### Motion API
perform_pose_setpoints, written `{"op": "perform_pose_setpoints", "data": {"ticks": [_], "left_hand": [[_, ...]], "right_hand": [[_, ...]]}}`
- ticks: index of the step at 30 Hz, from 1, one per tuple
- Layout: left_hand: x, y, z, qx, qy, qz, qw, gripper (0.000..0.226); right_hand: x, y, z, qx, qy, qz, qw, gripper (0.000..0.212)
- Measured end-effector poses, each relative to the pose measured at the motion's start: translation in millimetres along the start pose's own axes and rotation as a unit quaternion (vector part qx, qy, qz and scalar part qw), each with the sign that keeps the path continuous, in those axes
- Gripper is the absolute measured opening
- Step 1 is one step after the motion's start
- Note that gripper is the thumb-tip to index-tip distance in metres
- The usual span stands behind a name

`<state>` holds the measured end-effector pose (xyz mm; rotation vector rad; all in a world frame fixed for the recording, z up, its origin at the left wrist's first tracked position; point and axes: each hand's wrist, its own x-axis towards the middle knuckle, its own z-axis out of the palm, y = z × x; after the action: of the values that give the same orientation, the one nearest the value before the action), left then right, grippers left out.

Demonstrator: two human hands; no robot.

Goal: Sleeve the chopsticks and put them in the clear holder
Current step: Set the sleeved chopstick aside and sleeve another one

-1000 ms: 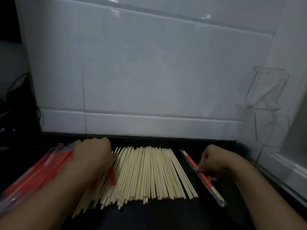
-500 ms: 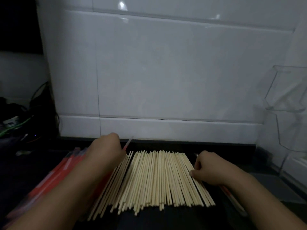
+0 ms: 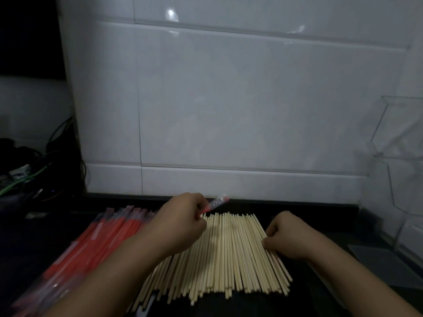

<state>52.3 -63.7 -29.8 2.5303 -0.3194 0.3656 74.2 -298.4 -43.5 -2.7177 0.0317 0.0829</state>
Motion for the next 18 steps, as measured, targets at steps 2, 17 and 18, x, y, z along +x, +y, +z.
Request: {"op": "perform_pose_setpoints", "data": {"ticks": [2, 17, 18], "left_hand": [[0.6, 0.0, 0.3, -0.020, -0.005, 0.002, 1.000, 0.016], [4.4, -0.2, 4.0, -0.149, 0.060, 0.049, 0.986, 0.010], [4.5, -0.5, 4.7, -0.155, 0.067, 0.051, 0.984, 0.007]], "right_hand": [[0.2, 1.5, -3.5, 0.038, 0.019, -0.011, 0.999, 0.021], [-31.6, -33.6, -19.1, 0.632, 0.074, -0.169, 0.753, 0.022], [-33.0, -35.1, -19.1, 0.638, 0.090, -0.167, 0.746, 0.021]]}}
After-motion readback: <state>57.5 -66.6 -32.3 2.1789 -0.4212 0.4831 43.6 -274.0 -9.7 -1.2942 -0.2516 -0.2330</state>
